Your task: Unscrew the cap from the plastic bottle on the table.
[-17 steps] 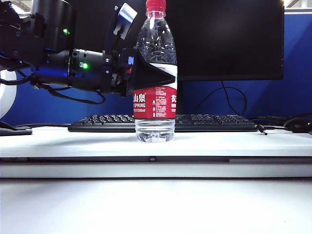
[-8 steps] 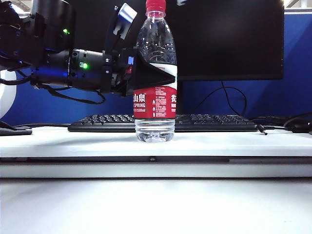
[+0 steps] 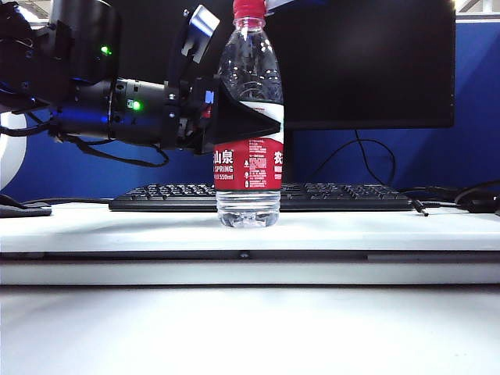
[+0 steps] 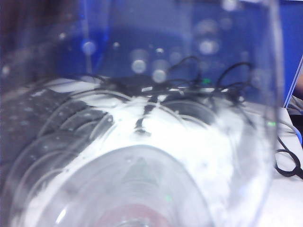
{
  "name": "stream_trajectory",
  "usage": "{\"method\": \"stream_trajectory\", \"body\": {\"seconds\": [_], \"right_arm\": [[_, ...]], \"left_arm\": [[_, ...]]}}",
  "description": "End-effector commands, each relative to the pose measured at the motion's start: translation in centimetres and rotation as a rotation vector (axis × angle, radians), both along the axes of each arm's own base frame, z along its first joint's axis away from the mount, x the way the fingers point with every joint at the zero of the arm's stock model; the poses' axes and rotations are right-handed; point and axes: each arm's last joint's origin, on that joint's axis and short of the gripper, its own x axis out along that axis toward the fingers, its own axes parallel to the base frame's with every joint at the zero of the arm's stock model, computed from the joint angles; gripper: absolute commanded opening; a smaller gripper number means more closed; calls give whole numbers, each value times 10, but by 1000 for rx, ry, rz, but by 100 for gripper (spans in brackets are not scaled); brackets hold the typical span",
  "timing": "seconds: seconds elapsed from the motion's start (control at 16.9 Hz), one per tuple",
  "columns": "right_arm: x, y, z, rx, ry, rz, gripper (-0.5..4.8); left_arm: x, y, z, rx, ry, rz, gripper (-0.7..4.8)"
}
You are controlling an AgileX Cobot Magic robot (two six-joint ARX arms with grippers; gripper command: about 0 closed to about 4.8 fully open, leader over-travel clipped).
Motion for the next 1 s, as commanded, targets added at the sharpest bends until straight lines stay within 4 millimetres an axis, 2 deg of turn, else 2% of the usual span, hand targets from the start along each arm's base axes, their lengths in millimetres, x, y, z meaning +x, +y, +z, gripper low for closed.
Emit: {"method": "stream_trajectory", "body": {"seconds": [0.06, 0.12, 0.41, 0.53, 0.77, 1.0], "right_arm": [[0, 0, 3, 21, -11, 4, 235], [0, 0, 3, 20, -11, 4, 214], [0, 0, 3, 19, -10, 21, 196], [0, 0, 3, 17, -8, 20, 164], [0, 0, 2, 13, -5, 25, 144], [8, -3, 1, 5, 11, 148, 144]], "left_arm": [[0, 1, -5, 20, 34, 6, 237], [0, 1, -5, 21, 34, 7, 237], [0, 1, -5, 20, 36, 5, 237], [0, 1, -5, 19, 36, 5, 237], [0, 1, -5, 19, 37, 5, 237], [0, 1, -5, 19, 37, 4, 237]]}}
